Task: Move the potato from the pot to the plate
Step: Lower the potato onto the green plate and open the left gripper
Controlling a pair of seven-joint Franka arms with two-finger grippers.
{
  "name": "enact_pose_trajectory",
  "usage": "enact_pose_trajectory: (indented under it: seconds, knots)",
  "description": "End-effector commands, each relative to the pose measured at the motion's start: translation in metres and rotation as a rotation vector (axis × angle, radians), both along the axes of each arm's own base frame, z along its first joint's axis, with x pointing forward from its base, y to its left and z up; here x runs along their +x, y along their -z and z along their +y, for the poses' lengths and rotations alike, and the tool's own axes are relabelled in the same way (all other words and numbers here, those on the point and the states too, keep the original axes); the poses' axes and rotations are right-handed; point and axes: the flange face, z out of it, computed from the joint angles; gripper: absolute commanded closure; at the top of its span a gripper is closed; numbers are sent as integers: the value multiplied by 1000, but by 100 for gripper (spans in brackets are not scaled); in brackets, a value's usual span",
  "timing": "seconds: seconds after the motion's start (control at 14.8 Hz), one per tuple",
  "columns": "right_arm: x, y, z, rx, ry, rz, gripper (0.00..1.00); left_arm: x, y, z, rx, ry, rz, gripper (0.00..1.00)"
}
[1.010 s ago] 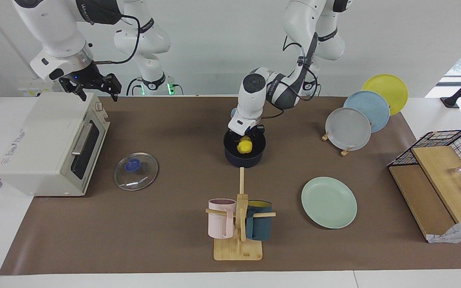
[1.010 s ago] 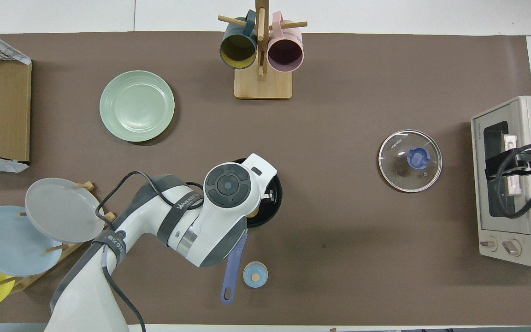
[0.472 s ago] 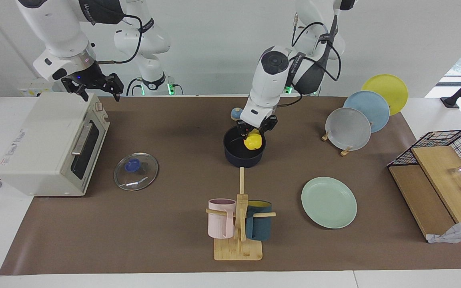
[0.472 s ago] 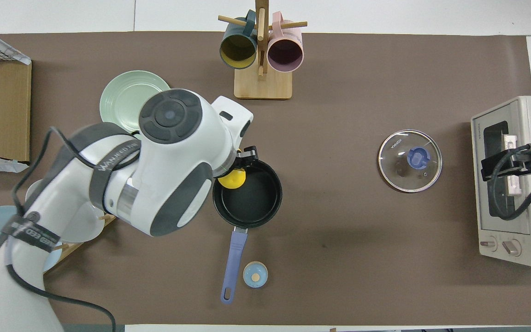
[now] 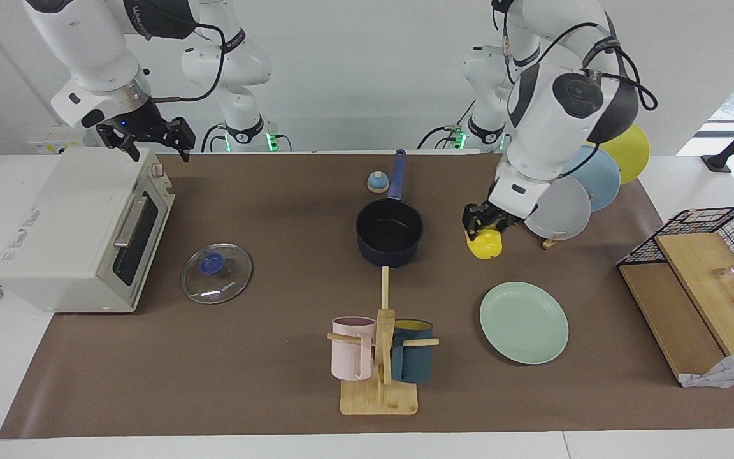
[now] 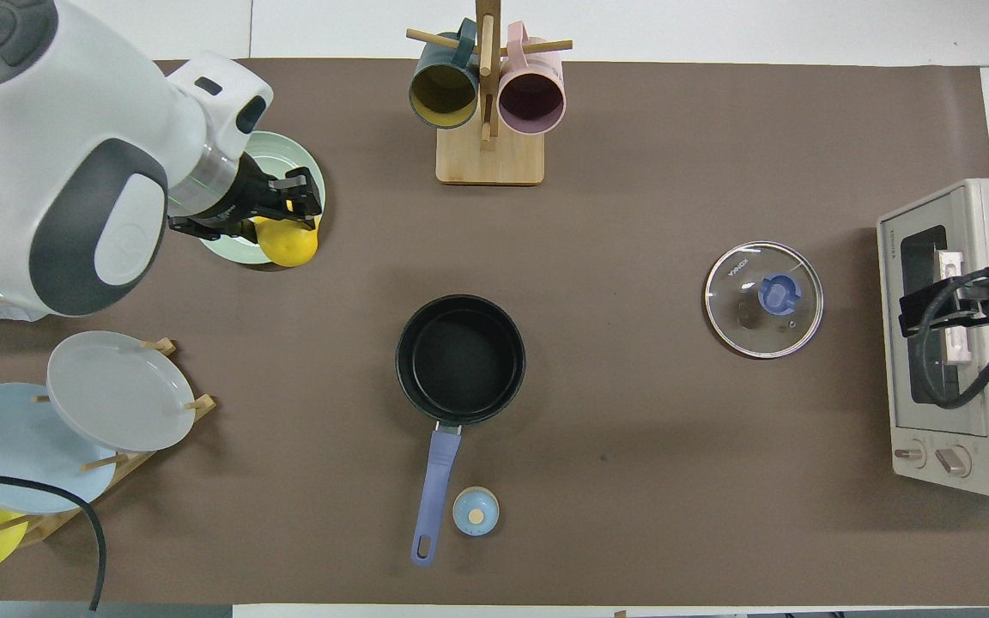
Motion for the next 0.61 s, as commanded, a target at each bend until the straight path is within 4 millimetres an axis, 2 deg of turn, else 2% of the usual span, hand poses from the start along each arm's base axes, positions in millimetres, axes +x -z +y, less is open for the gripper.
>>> enact_pose_trajectory:
  seconds: [0.0, 0.2, 0.4, 0.54]
  knots:
    - [-3, 1, -2, 24, 2, 9, 0, 32, 24, 39, -15, 22, 13, 100]
    - [-3, 1, -1, 24, 0, 9, 0, 55, 66, 63, -6, 35, 14, 100]
    - [-3, 1, -1, 24, 0, 4, 0, 69, 120, 72, 41, 70, 45, 100]
    - [-2, 0, 1, 24, -6, 3, 0, 75, 140, 76, 49, 75, 42, 100]
